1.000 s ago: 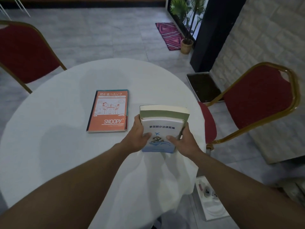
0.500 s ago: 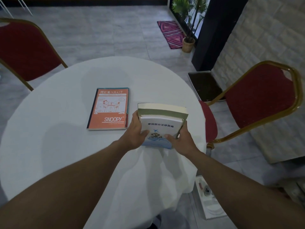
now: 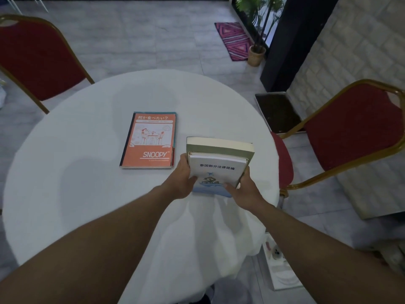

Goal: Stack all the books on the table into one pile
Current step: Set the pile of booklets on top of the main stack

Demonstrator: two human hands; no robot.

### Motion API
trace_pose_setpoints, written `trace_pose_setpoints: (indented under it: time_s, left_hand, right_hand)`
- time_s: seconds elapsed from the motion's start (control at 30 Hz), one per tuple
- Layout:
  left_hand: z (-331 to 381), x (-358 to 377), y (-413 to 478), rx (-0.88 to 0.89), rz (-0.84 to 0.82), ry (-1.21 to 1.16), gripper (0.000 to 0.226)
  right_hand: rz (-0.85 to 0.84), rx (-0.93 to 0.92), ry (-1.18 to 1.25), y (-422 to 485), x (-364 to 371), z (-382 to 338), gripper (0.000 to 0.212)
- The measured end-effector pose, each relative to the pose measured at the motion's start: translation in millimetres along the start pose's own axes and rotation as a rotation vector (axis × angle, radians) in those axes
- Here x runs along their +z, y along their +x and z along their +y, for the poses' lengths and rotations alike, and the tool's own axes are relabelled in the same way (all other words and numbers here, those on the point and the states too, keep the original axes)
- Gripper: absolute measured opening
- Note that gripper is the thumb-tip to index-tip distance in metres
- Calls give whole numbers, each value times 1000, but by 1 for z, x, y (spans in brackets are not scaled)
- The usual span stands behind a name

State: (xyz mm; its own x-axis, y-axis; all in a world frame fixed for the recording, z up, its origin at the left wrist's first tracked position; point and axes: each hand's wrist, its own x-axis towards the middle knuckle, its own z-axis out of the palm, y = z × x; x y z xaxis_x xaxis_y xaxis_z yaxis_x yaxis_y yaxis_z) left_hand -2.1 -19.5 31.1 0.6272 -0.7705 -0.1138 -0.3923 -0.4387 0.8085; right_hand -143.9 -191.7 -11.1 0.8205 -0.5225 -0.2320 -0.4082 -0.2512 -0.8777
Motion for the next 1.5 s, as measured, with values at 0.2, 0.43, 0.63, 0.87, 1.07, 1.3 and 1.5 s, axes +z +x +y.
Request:
trace_pose_setpoints:
  time_s: [0.2, 0.43, 0.63, 0.87, 1.07, 1.3, 1.5]
  left_hand:
    - [2, -8, -3, 8, -18, -10, 67]
    - [-6, -12, -7, 1, -32, -52, 60]
    - [-10, -14, -5, -20, -50, -51, 64]
    - [-25, -48, 1, -199, -46, -196, 56]
    - [-56, -85, 12, -398, 91, -375, 26]
    - [-99, -128, 52, -541, 297, -309, 29]
    - [-142, -155, 87, -564, 314, -249, 32]
  right_hand:
    - [-10, -5, 25, -2, 2, -2, 63]
    - [8, 12, 52, -2, 13, -1, 58]
    - [-28, -2, 83, -2, 12, -6, 63]
    - [-136, 105, 171, 17, 29, -29, 61]
    - [-132, 213, 285, 50, 73, -62, 43]
    - [-50, 293, 318, 117, 135, -101, 36]
    - [-27, 331, 255, 171, 175, -113, 33]
